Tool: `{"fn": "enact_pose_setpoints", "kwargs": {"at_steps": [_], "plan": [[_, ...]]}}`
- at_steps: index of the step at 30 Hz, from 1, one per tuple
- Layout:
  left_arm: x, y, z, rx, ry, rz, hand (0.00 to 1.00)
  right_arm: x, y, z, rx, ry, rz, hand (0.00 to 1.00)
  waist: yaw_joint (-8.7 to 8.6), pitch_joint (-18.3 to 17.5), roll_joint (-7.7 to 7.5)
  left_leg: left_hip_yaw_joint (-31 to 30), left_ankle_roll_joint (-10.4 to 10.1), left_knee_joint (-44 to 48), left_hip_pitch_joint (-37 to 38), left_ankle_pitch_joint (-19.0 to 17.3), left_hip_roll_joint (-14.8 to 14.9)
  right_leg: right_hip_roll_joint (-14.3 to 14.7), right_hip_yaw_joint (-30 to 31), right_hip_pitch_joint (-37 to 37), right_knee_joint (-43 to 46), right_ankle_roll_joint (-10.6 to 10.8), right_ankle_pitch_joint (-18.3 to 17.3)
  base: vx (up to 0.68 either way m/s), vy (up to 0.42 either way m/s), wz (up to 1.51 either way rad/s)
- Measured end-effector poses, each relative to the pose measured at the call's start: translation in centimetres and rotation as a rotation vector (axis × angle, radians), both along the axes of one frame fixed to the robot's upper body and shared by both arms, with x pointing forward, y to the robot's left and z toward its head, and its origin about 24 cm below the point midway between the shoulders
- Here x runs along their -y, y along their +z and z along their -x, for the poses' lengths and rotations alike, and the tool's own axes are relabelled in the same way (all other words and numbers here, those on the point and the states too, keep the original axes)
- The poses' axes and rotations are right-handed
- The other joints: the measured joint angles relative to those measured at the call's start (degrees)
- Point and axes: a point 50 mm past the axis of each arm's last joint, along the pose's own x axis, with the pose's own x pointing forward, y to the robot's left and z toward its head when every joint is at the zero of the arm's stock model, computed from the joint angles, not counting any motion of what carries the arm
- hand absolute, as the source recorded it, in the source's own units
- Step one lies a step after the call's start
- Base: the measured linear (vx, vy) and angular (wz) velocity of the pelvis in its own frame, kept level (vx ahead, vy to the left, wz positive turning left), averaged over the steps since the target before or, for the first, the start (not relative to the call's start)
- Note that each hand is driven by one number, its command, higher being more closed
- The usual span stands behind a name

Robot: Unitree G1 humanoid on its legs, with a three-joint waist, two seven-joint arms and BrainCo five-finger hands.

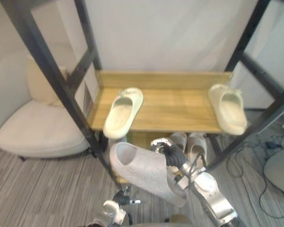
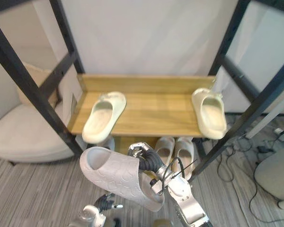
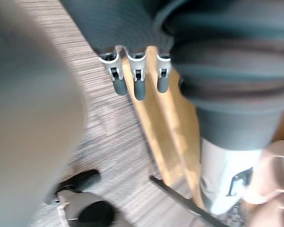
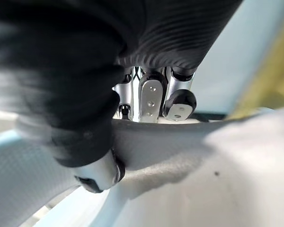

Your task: Organize the slippers on the shoe rack

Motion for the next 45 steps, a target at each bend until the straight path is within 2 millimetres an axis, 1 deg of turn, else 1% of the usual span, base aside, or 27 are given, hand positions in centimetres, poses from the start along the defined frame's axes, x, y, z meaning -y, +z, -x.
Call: {"fn": "enact_pose_setpoints", "kwargs": {"at_steps": [2, 3, 5, 7, 8, 9, 11, 12, 14, 15, 16, 17, 19, 21, 23, 25, 29, 35, 37, 38, 41, 43, 45], "plan": [[-0.1, 0.8, -1.5, 0.062, -0.001, -0.001, 0.00, 0.0, 0.2, -1.1, 0.030, 0.014, 0.077, 1.00, 0.44, 2.47, 1.02, -0.17, -0.48, 6.49, -5.11, -2.70, 0.95, -0.13, 0.14, -4.95, 6.23, -0.30, -2.92, -0.21, -0.040, 0.01], [-0.1, 0.9, -1.7, 0.069, 0.000, -0.003, 0.00, 0.0, 0.2, -1.2, 0.033, 0.014, 0.080, 1.00, 0.51, 2.73, 1.03, -0.16, -0.50, 6.99, -5.52, -2.89, 1.02, -0.17, 0.16, -5.37, 6.83, -0.39, -3.25, -0.15, -0.016, 0.02], [-0.7, 1.6, -2.7, 0.125, 0.044, -0.003, 0.00, -0.1, 0.8, -2.0, 0.073, 0.008, 0.116, 1.00, 0.61, 3.68, 1.09, 0.10, -0.96, 12.36, -10.42, -4.50, 2.06, -0.69, 0.08, -10.33, 12.64, -0.76, -5.44, -0.11, -0.007, 0.04], [-0.9, 2.3, -3.7, 0.170, 0.068, 0.002, 0.00, -0.2, 1.8, -2.7, 0.118, -0.002, 0.119, 1.00, 0.71, 4.51, 1.11, 0.39, -0.58, 16.16, -13.83, -5.33, 2.66, -0.96, 0.21, -14.01, 16.61, -1.03, -6.46, -0.07, 0.005, -0.02], [-1.1, 2.8, -4.4, 0.199, 0.085, 0.011, 0.00, -0.2, 2.6, -3.3, 0.152, -0.009, 0.126, 1.00, 0.70, 4.80, 1.20, 0.32, -0.87, 18.96, -16.88, -5.79, 2.80, -1.36, 0.26, -17.05, 19.59, -1.61, -7.09, -0.04, 0.008, 0.01], [-1.2, 3.0, -4.7, 0.209, 0.093, 0.015, 0.00, -0.1, 2.9, -3.5, 0.164, -0.010, 0.130, 1.00, 0.69, 4.99, 1.24, 0.30, -0.85, 19.91, -17.94, -5.94, 2.80, -1.52, 0.26, -18.07, 20.55, -1.58, -7.40, -0.05, 0.021, 0.07], [-1.4, 4.2, -6.4, 0.266, 0.129, 0.035, 0.00, -0.1, 4.2, -4.9, 0.238, -0.034, 0.180, 1.00, 0.67, 6.53, 1.32, 0.06, -0.78, 24.17, -22.92, -6.82, 3.00, -2.04, 0.18, -22.79, 24.90, -1.94, -8.41, -0.04, 0.032, 0.07], [-1.5, 4.4, -6.8, 0.278, 0.139, 0.040, 0.00, -0.1, 4.4, -5.2, 0.246, -0.040, 0.186, 1.00, 0.66, 6.75, 1.38, 0.03, -0.67, 25.07, -23.94, -6.88, 3.11, -2.05, 0.07, -23.71, 25.62, -2.00, -8.49, -0.06, 0.042, 0.05], [-1.6, 6.0, -8.7, 0.355, 0.173, 0.047, 0.00, 0.4, 5.8, -6.6, 0.317, -0.089, 0.232, 1.00, 0.66, 8.54, 1.45, 0.10, 0.04, 29.47, -29.59, -7.31, 3.69, -2.50, -0.12, -28.75, 30.02, -2.15, -9.54, -0.08, 0.045, 0.12], [-1.7, 6.4, -9.0, 0.372, 0.185, 0.052, 0.00, 0.5, 6.2, -6.8, 0.334, -0.096, 0.237, 1.00, 0.67, 8.90, 1.43, 0.10, 0.18, 30.42, -30.79, -7.41, 3.69, -2.77, -0.11, -29.89, 31.06, -2.25, -9.75, -0.09, 0.048, 0.11], [-1.7, 7.2, -9.9, 0.413, 0.213, 0.065, 0.00, 0.6, 7.1, -7.2, 0.375, -0.120, 0.241, 1.00, 0.75, 9.57, 1.40, 0.10, 0.41, 33.04, -33.89, -7.87, 3.82, -3.13, 0.26, -33.03, 33.92, -2.27, -10.43, -0.10, 0.055, 0.03], [-2.0, 7.8, -10.4, 0.440, 0.242, 0.081, 0.00, 0.7, 7.8, -7.5, 0.400, -0.147, 0.229, 1.00, 1.05, 10.28, 1.41, 0.10, 0.44, 34.77, -35.78, -8.31, 3.95, -3.33, 0.52, -34.98, 35.84, -2.44, -10.93, -0.11, 0.059, -0.04], [-2.5, 8.7, -11.0, 0.483, 0.297, 0.108, 0.00, 1.0, 8.3, -7.7, 0.416, -0.179, 0.208, 1.00, 2.05, 10.65, 1.34, 0.33, 0.90, 37.87, -38.89, -9.47, 4.53, -3.39, 1.44, -38.57, 39.15, -2.30, -11.86, -0.11, 0.057, -0.13], [-2.8, 9.2, -11.3, 0.510, 0.349, 0.138, 0.00, 1.0, 8.7, -7.8, 0.420, -0.211, 0.171, 1.00, 2.51, 10.72, 1.33, 0.33, 0.74, 40.11, -41.19, -9.94, 4.69, -3.50, 1.75, -40.83, 41.48, -2.15, -12.66, -0.09, 0.053, -0.03], [-3.1, 9.7, -11.6, 0.534, 0.381, 0.155, 0.00, 0.8, 9.1, -7.9, 0.433, -0.228, 0.139, 1.00, 2.76, 10.75, 1.29, 0.15, 0.63, 41.68, -43.11, -10.11, 4.95, -3.54, 1.80, -42.69, 43.13, -2.50, -12.95, -0.07, 0.036, -0.01], [-3.4, 10.4, -11.9, 0.563, 0.404, 0.175, 0.00, 0.8, 10.2, -8.2, 0.456, -0.268, 0.085, 1.00, 3.38, 10.79, 1.26, 0.27, 0.20, 43.13, -45.32, -10.35, 5.69, -3.58, 1.94, -44.97, 44.86, -2.87, -13.16, -0.05, -0.004, 0.00], [-3.7, 11.2, -12.3, 0.601, 0.432, 0.198, 0.00, 1.1, 12.8, -9.0, 0.519, -0.362, -0.015, 1.00, 4.04, 10.83, 1.19, 0.02, 0.15, 45.77, -48.14, -10.43, 6.40, -3.95, 1.70, -47.48, 47.93, -3.30, -14.41, -0.02, -0.039, 0.05], [-3.4, 11.9, -12.6, 0.628, 0.455, 0.227, 0.00, 2.3, 15.3, -9.9, 0.551, -0.516, -0.123, 1.00, 5.49, 10.79, 1.16, -0.85, -0.18, 46.54, -50.16, -10.44, 6.39, -4.07, 0.96, -49.13, 49.14, -3.80, -15.18, 0.02, -0.051, 0.04], [-3.4, 11.9, -12.6, 0.628, 0.470, 0.227, 0.00, 2.3, 15.4, -10.4, 0.540, -0.540, -0.132, 1.00, 5.53, 10.74, 1.16, -1.19, -0.23, 46.72, -50.37, -10.44, 6.37, -4.10, 0.63, -49.09, 49.28, -3.96, -15.36, 0.04, -0.048, 0.07], [-3.3, 12.1, -12.7, 0.633, 0.477, 0.235, 0.00, 2.8, 15.8, -10.9, 0.524, -0.598, -0.176, 1.00, 5.86, 10.71, 1.12, -1.65, -0.56, 47.09, -50.81, -10.49, 6.27, -4.25, 0.14, -49.11, 49.73, -4.33, -15.75, 0.05, -0.057, 0.10], [-3.1, 12.0, -12.7, 0.624, 0.502, 0.247, 0.00, 3.5, 16.3, -11.4, 0.503, -0.688, -0.225, 1.00, 6.30, 10.60, 1.07, -2.16, -0.87, 47.29, -51.19, -10.61, 5.84, -4.37, -0.20, -49.11, 50.13, -4.32, -16.22, 0.03, -0.049, 0.11], [-3.1, 12.0, -12.7, 0.623, 0.505, 0.247, 0.00, 3.8, 16.6, -11.6, 0.499, -0.724, -0.245, 1.00, 6.34, 10.31, 1.00, -2.41, -0.98, 47.28, -51.49, -10.59, 5.71, -4.48, -0.50, -49.17, 50.12, -4.62, -16.36, 0.04, -0.041, 0.08], [-3.0, 11.9, -12.6, 0.615, 0.508, 0.244, 0.00, 4.1, 16.6, -12.0, 0.487, -0.771, -0.230, 1.00, 6.49, 9.42, 0.65, -2.43, -1.25, 47.23, -51.95, -10.51, 5.63, -4.61, -0.59, -49.62, 50.13, -4.79, -16.45, 0.03, -0.032, 0.03]]}}
